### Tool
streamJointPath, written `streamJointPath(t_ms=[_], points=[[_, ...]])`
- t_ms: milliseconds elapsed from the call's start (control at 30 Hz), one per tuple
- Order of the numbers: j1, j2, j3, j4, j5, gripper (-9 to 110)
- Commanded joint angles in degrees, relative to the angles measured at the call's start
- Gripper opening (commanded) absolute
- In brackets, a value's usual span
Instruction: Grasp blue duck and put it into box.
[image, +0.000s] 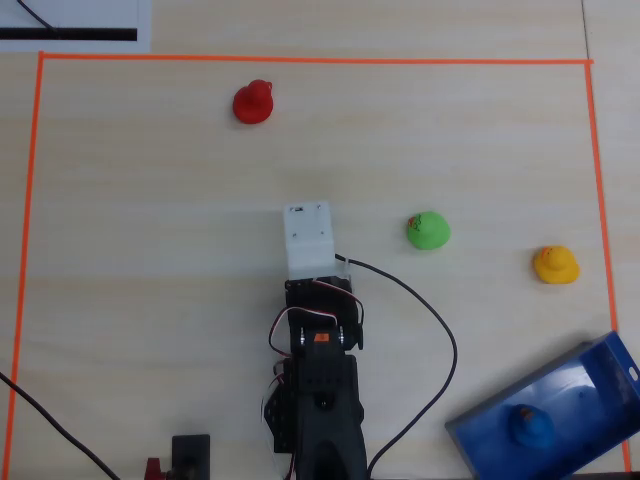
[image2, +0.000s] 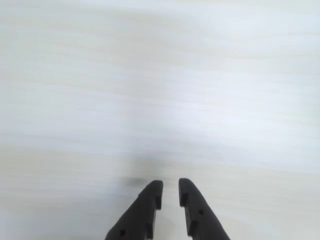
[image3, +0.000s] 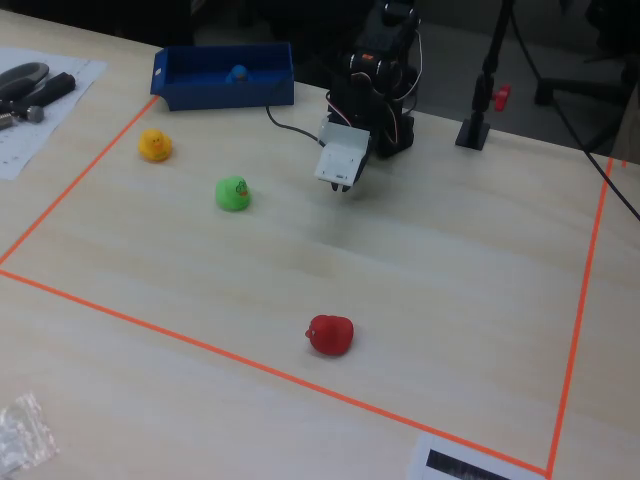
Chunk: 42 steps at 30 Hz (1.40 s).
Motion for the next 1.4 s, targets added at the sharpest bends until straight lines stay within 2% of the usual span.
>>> streamJointPath(t_ms=[0, 500, 1367], points=[[-1.7, 4.3, 2.5, 1.3, -0.3, 0], [-2.5, 13.1, 5.5, 15.5, 0.2, 0], [-2.0, 13.4, 5.5, 15.6, 1.2, 3]])
